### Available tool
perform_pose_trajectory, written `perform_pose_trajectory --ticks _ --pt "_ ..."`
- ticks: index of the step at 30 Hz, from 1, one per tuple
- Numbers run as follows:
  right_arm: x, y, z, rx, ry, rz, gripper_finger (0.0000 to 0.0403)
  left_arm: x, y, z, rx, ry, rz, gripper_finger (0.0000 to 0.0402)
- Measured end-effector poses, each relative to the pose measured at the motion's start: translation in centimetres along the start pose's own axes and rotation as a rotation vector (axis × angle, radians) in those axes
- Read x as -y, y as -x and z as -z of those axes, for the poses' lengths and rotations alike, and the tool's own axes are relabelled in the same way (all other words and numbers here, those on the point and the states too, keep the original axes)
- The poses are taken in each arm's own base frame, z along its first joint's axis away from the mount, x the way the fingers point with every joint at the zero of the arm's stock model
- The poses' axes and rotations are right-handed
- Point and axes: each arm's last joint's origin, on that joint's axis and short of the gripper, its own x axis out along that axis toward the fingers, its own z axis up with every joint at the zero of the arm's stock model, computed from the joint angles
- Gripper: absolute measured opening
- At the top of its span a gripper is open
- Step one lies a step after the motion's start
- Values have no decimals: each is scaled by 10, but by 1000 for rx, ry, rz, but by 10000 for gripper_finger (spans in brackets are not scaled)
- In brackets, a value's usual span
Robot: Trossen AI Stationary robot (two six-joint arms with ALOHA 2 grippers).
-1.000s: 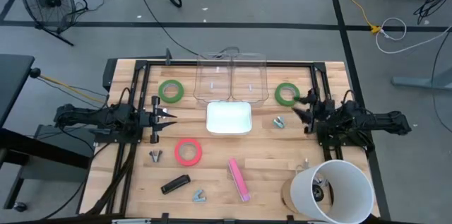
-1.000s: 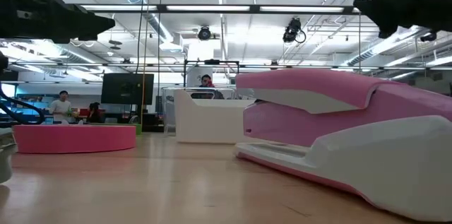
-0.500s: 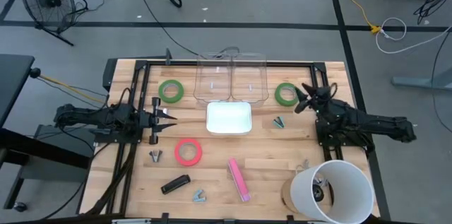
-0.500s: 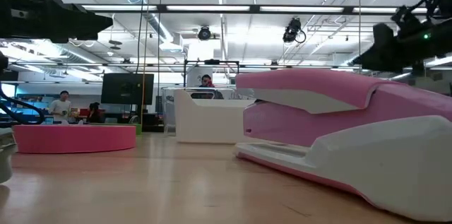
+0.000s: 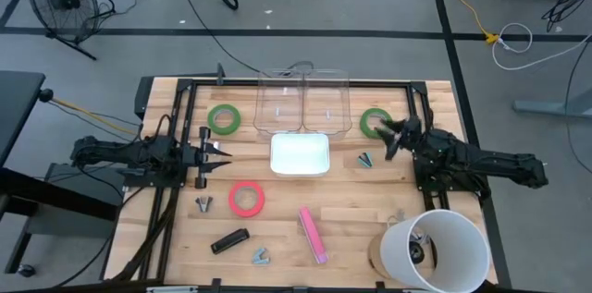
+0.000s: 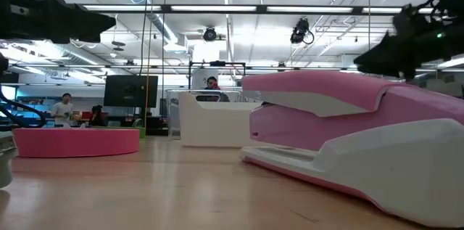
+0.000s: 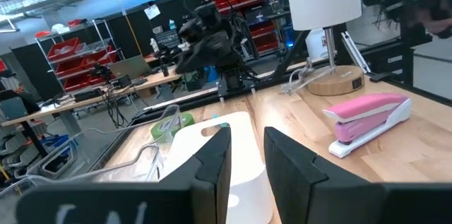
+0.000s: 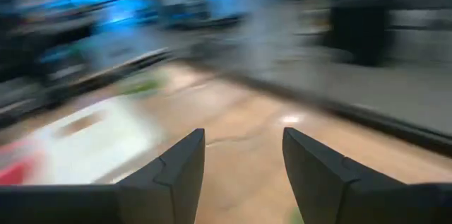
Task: Pick and place Stapler, Stapler remover, tape
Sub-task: Put the right green tape into the right transparent bin
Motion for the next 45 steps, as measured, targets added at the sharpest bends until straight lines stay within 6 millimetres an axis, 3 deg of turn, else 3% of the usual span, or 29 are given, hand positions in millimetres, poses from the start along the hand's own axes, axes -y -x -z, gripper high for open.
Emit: perform_pose_trajectory --ticks 3,10,15,19,27,36,45 --pt "9 -4 3 -52 6 140 192 0 0 -1 11 1 -8 89" --pt "30 -20 13 -248 -69 279 192 -2 0 -4 42 4 -23 89" --pt "46 -32 15 -313 -162 324 192 -2 0 -4 44 4 -24 89" --pt "54 -39 19 -386 -227 265 192 -2 0 -4 44 4 -24 89" --pt "50 -47 12 -315 -245 151 192 -2 0 -4 44 5 -24 89" --pt "47 -49 20 -397 -240 137 192 -2 0 -4 44 6 -24 89" --pt "39 -50 31 -506 28 71 192 -2 0 -4 43 6 -24 89"
